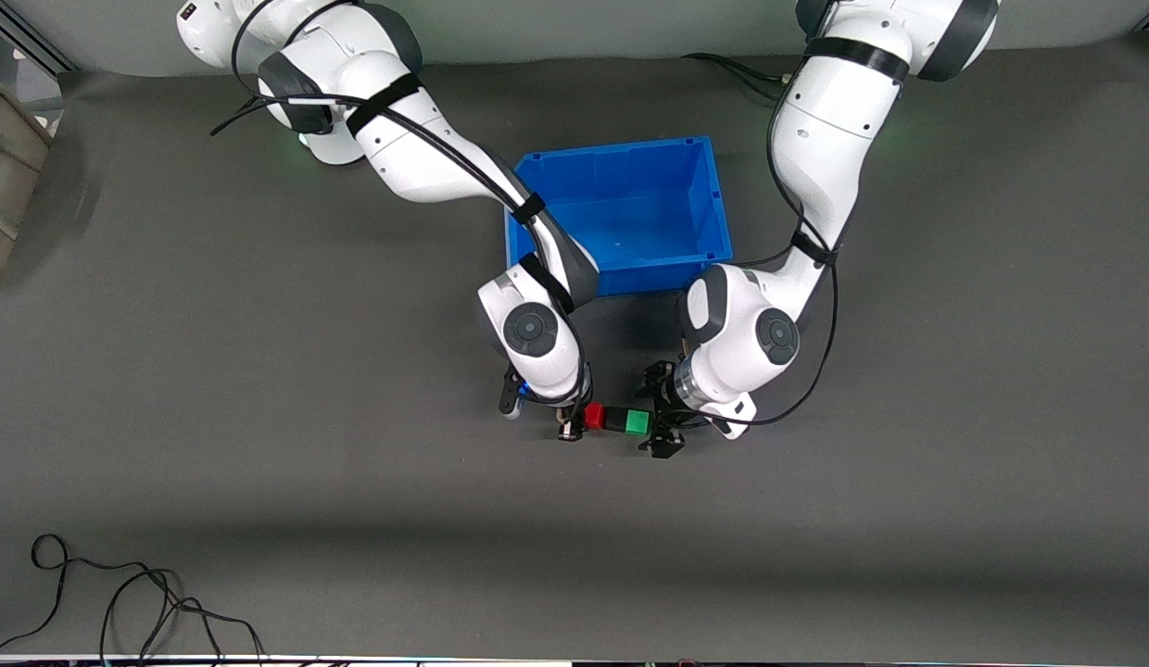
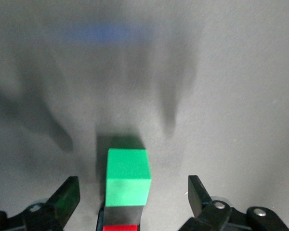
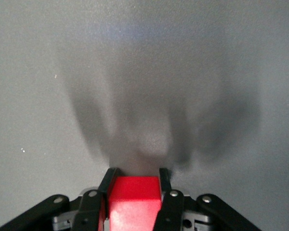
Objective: Attach green and red cubes to black cube
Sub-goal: 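Press the red and green cubes against the black cube with both grippers, then open both grippers and lift them away from the joined cubes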
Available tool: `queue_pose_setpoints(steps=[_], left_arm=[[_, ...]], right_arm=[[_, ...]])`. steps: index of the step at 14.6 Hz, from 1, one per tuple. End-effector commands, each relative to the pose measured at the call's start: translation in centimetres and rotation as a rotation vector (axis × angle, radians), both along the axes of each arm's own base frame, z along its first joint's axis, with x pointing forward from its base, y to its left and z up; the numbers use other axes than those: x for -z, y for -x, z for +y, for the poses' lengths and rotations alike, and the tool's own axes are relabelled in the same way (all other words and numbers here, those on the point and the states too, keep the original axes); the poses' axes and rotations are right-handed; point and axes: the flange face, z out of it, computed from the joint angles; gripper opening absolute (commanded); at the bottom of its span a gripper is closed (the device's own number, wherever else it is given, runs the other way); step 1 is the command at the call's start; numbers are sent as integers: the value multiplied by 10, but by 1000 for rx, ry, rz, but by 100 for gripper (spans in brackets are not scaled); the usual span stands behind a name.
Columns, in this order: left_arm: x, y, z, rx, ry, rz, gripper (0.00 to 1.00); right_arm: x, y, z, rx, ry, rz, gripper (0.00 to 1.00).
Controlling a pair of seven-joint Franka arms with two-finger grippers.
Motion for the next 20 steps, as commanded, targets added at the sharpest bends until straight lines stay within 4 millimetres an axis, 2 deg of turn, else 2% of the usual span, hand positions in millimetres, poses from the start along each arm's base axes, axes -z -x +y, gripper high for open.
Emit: queue_pose_setpoints(steps=[1,3,7,8,9,10,12,14,16,18,20], left_arm=[[-8,-9,14,6,-14,-7,100],[-16,-18,33,13,-22,13,100],[-53,-41,92,56,-31,43,100],[-61,-46,111,78,-26,50,100],[-69,-50,132,100,-19,60,100],[-78,-53,152,125,-12,66,100],[-95,-57,194,191,-45,65,100],[-110,-56,240,274,-115,79,100],[-132,-52,283,397,-153,82,100],[-170,-42,335,531,-181,61,100],[-205,-28,371,653,-233,62,100]], right_arm=[[11,-3,5,15,28,-14,0],[11,-4,4,16,27,-13,0],[10,-7,1,15,27,-17,0],[8,-8,0,10,28,-19,26],[8,-8,0,-4,29,-21,81],[3,-9,2,-36,27,-29,99],[-10,-11,4,-43,11,-40,100],[-34,-15,10,-44,-16,-65,100],[-80,-21,11,-76,-47,-100,100],[-139,-27,-5,-130,-43,-80,100],[-206,-29,-27,-202,-49,-54,100]])
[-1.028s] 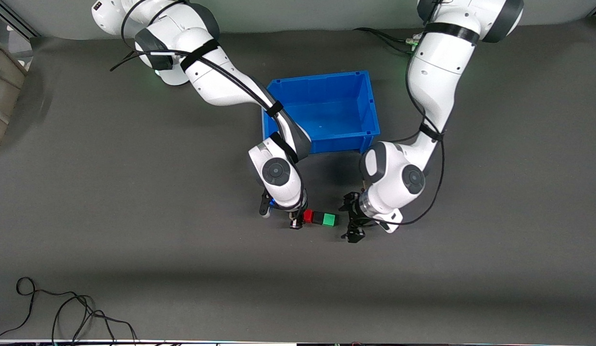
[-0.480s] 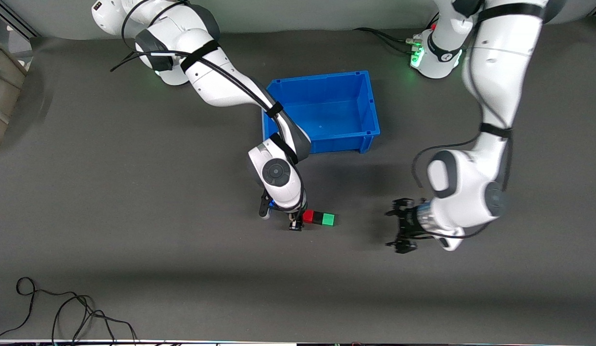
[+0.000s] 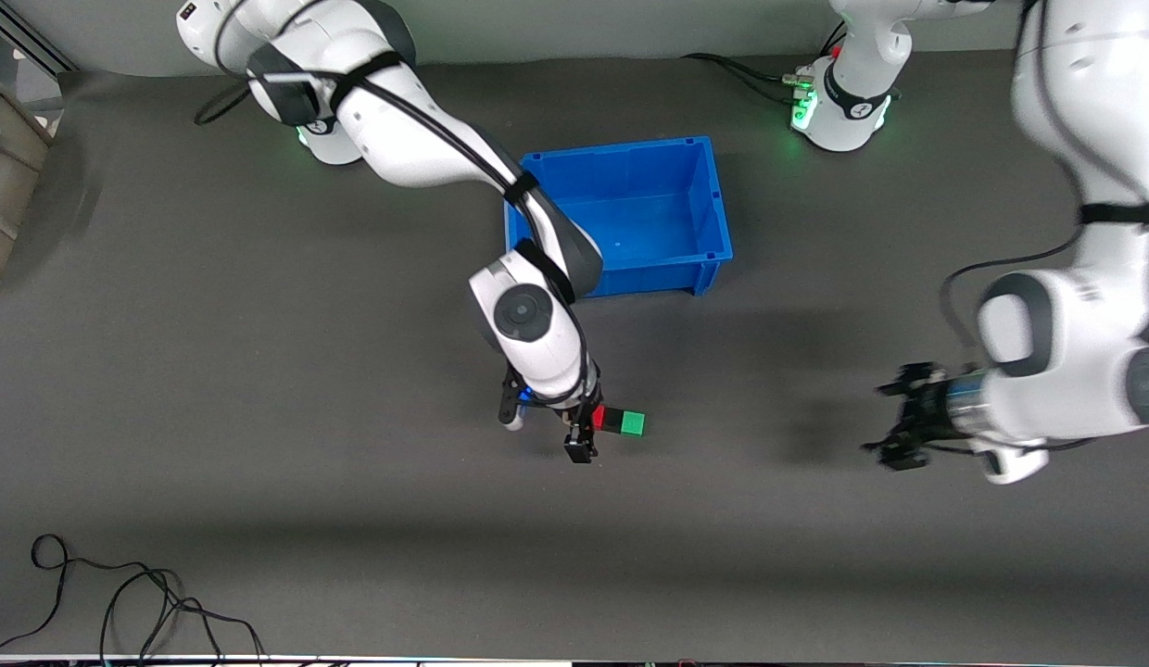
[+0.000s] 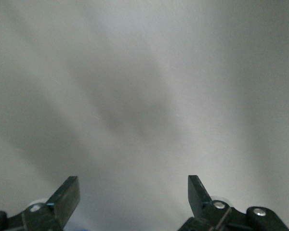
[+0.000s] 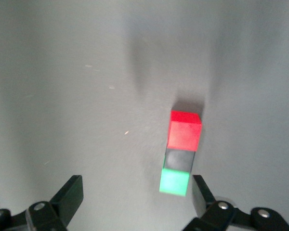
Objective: Attach green and red cubes to black cube
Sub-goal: 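Open both grippers and lift them away from the joined cubes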
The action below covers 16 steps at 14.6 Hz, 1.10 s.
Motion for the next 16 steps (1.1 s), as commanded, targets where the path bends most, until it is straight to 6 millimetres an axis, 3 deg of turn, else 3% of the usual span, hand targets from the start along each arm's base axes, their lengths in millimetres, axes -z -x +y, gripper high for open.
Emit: queue_pose_setpoints(steps=[1,3,5,8,12,16], left_arm=[[-58,26,35,174,-46,-26,100],[-97,39,48,281,-59,-57,100],[-135,57,54,434,-86,-74,100],[-172,68,43,537,-95,-88,100],[-208,80,26,827,-114,-158,100],[-237,90,15,907,-146,-234,100]], right_arm=[[-101,-2,-44,-112,-7,43,100],[-169,0,-88,-228,7,67,100],[-222,10,-139,-386,30,90,100],[-275,17,-225,-541,32,103,100],[-305,26,-324,-897,41,121,100],[-308,23,-412,-1188,68,67,99]])
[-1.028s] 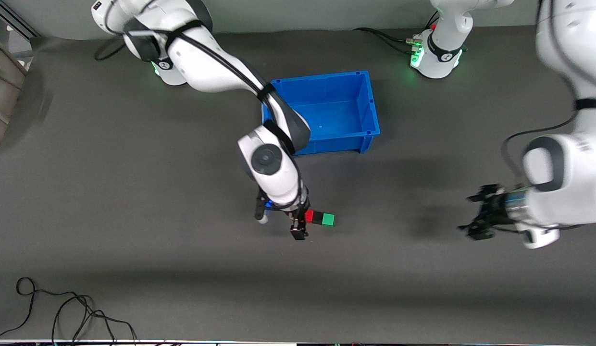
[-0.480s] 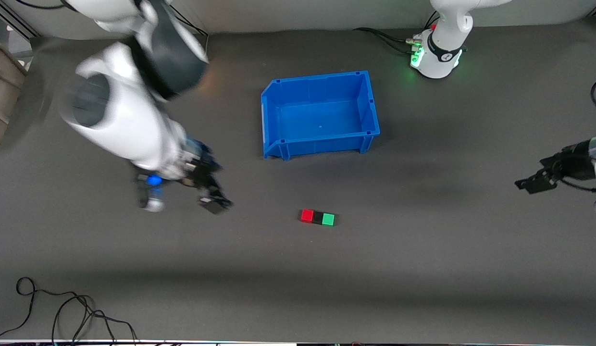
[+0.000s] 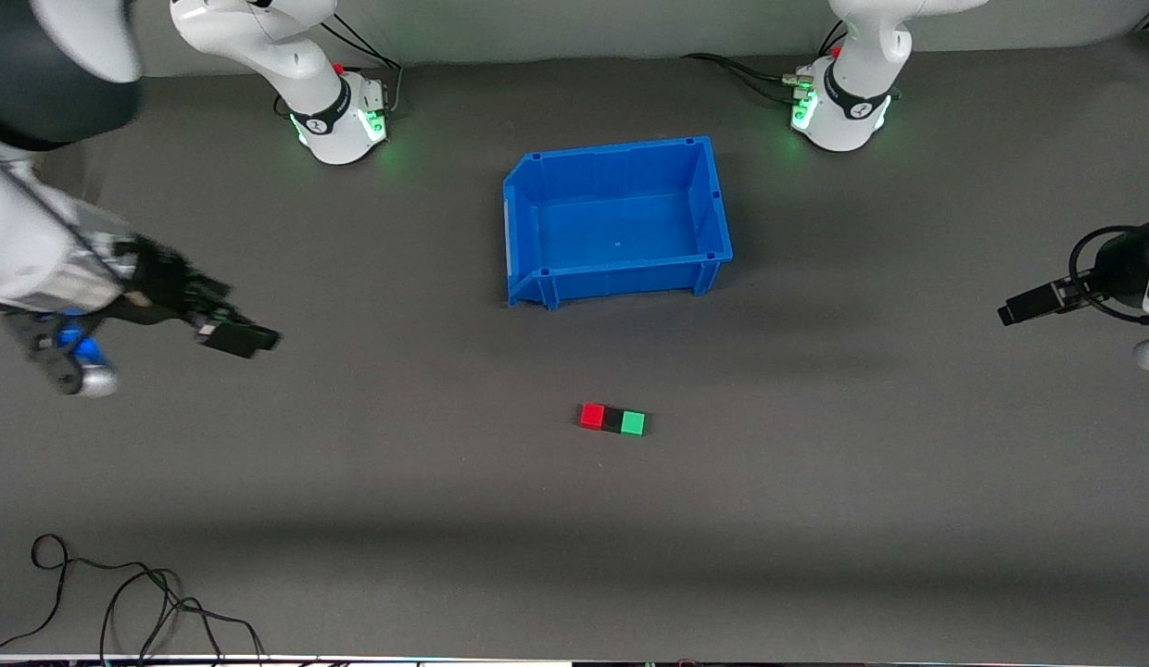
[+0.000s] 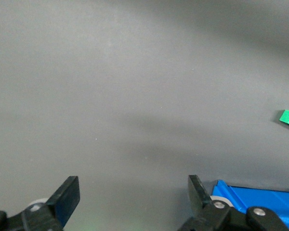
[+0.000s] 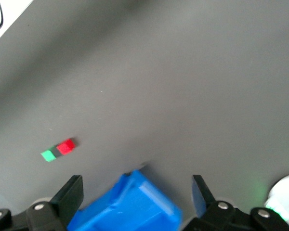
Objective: Attach green and red cubes to black cube
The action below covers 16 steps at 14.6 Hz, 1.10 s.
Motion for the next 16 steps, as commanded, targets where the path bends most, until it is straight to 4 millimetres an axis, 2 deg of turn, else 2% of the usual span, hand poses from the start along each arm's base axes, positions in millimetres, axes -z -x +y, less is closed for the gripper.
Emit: queue_pose_setpoints(steps=[1,3,6,7,9,11,13,15,16], left_arm=[[-31,13,-9,86,-20,-77,100],[-41,21,-18,107,-24,-105,100],[-41,24,-39,165,-22,-111,100],[-41,23,-42,169,-22,-120,100],[-44,22,-39,181,-20,-126,100],[-46,22,-35,210,-12,-125,100],[-46,22,-39,220,-18,-127,100],[-45,21,-54,240,-19,-126,100],[-45,21,-50,235,-23,-126,100]], right_arm=[[5,8,-46,-218,-9,-17,99],[9,9,-60,-330,56,-19,99],[17,9,-62,-351,68,-25,100],[18,9,-56,-363,74,-25,99],[22,9,-56,-383,131,-14,99],[23,13,-61,-381,125,-23,99],[25,19,-66,-394,120,-32,99],[28,27,-76,-411,108,-56,100],[29,31,-81,-407,103,-64,100]])
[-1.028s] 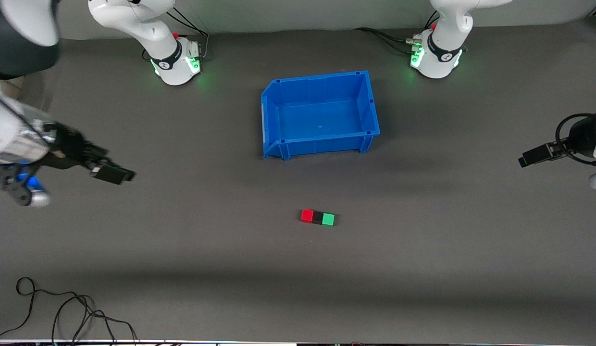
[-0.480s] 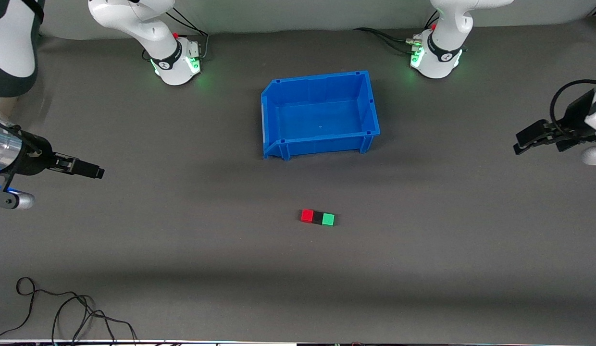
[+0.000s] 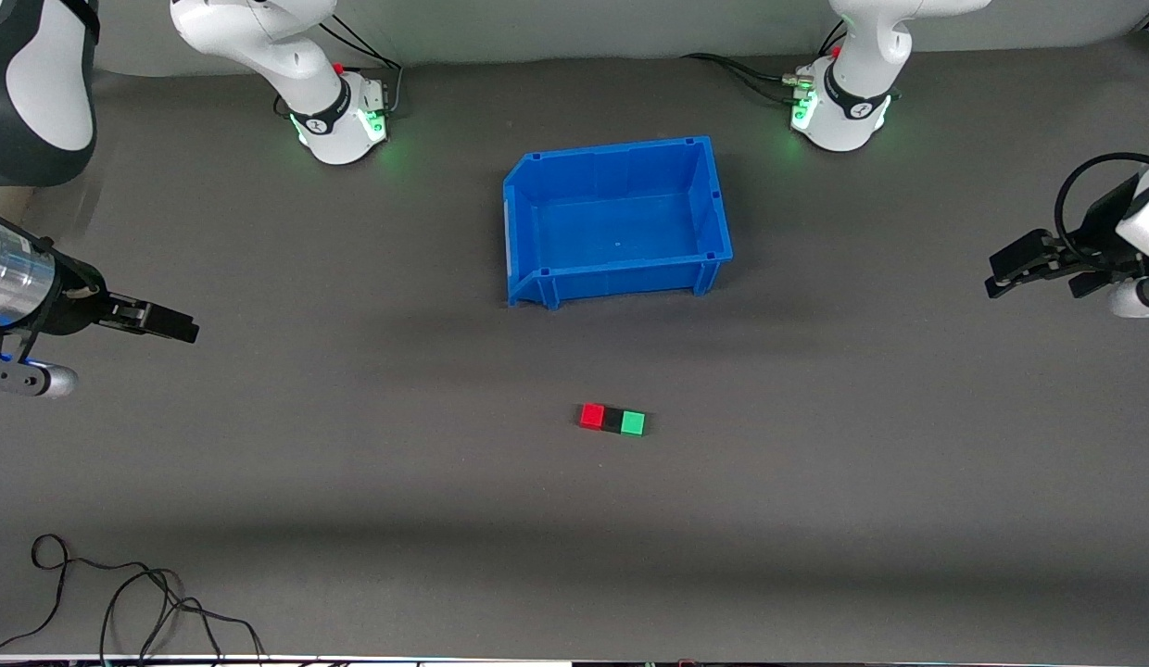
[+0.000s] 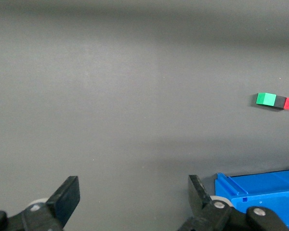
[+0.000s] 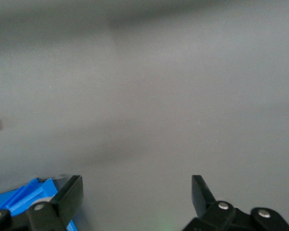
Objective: Attach green and red cubes to black cube
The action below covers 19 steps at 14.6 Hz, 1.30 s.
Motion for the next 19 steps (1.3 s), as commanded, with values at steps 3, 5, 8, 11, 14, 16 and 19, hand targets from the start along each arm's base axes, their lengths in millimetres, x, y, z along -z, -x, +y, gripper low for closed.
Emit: queue_pose_setpoints(steps=[3,5,8,11,14,16,19], left_arm=[[-5,4,0,23,-22,-12,100],[-5,6,4,28,-23,-3,100],[-6,8,7,39,-25,5,100],[-5,11,8,61,-82,25,100],[-3,12,8,61,-86,33,100],[-3,12,8,62,-84,42,100],[-2,13,10,59,-84,50,100]], right_arm=[[-4,29,-28,-23,-31,-25,99],[-3,37,-22,-58,20,-43,98],[1,54,-38,-115,13,-81,98],[1,55,-45,-129,14,-84,98],[-5,53,-35,-137,16,-95,99],[-12,50,-40,-132,18,-107,99],[-12,50,-40,-134,17,-104,99]])
